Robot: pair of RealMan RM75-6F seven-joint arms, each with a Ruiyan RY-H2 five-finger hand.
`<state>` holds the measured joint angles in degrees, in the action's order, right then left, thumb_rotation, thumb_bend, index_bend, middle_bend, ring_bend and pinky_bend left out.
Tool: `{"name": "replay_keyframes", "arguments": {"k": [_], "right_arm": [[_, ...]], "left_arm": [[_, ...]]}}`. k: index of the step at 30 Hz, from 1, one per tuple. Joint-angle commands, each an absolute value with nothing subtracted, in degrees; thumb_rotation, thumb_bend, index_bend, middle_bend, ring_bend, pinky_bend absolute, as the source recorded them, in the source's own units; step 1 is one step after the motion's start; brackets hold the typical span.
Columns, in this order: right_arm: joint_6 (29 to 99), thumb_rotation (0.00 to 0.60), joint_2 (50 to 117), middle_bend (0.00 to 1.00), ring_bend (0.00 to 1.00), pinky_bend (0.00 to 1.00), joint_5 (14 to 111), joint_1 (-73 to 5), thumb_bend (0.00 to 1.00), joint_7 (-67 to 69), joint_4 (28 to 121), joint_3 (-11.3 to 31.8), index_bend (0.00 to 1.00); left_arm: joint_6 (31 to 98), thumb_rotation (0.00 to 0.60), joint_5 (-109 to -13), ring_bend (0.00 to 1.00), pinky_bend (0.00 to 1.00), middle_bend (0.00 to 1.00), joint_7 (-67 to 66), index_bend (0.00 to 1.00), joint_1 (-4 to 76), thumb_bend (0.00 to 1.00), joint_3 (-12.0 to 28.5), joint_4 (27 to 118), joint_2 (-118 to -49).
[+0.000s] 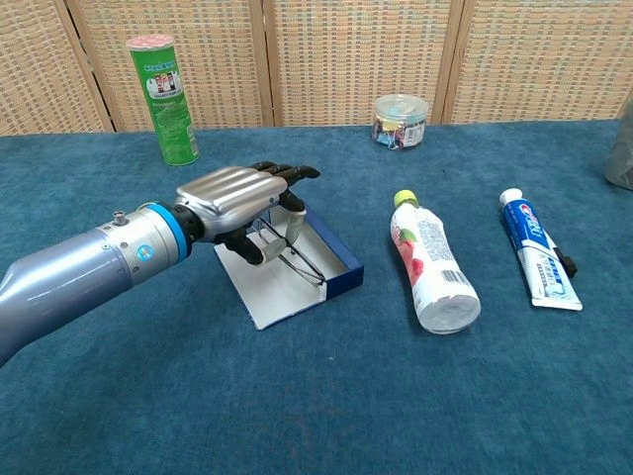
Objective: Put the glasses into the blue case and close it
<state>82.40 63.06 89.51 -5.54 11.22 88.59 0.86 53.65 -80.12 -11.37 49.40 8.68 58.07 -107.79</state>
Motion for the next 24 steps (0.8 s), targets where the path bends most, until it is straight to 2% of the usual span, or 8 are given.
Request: {"name": "replay_keyframes", "arguments": {"k": [1, 9, 12, 17, 19, 21, 24], "right_arm": [[82.41, 0.6, 63.05, 0.0, 0.0, 0.0, 89.49, -5.54, 0.0, 11.21, 88.63, 0.86, 0.0], [82.14, 0.6, 62.95, 0.0, 0.0, 0.0, 89.31, -5.62, 0.0, 11.16, 88.8, 0.85, 0.0], [82.1, 0.6, 62.9, 0.0, 0.0, 0.0, 89.28, -5.63, 0.0, 11.19, 88.85, 0.84, 0.0], [82.07, 0.6, 62.85, 0.0, 0.0, 0.0, 89.29, -5.64, 0.0, 11.32, 88.87, 0.81, 0.0], [82.03, 0.6, 62.83, 0.0, 0.0, 0.0, 89.28, -5.64, 0.0, 11.34, 88.88, 0.8, 0.0], [82.02, 0.6, 62.82, 0.0, 0.0, 0.0, 89.28, -5.64, 0.0, 11.41, 88.85, 0.78, 0.0], [81.96, 0.6, 62.78, 0.0, 0.0, 0.0, 89.28, -5.66, 0.0, 11.46, 88.9, 0.76, 0.0]], "left_arm": [[53.35, 0.6, -80.28, 0.0, 0.0, 0.0, -11.03, 0.62, 49.97, 0.5, 8.77, 56.97, -108.62], [53.18, 0.6, -81.06, 0.0, 0.0, 0.0, -11.71, 0.6, 51.97, 0.5, 9.15, 51.59, -111.82], [53.16, 0.6, -80.83, 0.0, 0.0, 0.0, -12.42, 0.48, 52.28, 0.49, 9.37, 50.16, -112.69], [53.73, 0.6, -80.53, 0.0, 0.0, 0.0, -13.02, 0.14, 52.6, 0.48, 9.84, 48.04, -113.94], [53.98, 0.6, -80.46, 0.0, 0.0, 0.0, -13.11, 0.05, 52.65, 0.47, 9.98, 47.6, -114.21], [54.16, 0.6, -80.33, 0.0, 0.0, 0.0, -13.3, 0.01, 52.65, 0.47, 10.1, 47.36, -114.4], [54.28, 0.6, -80.18, 0.0, 0.0, 0.0, -13.24, 0.0, 52.49, 0.47, 10.12, 47.55, -114.3]]}}
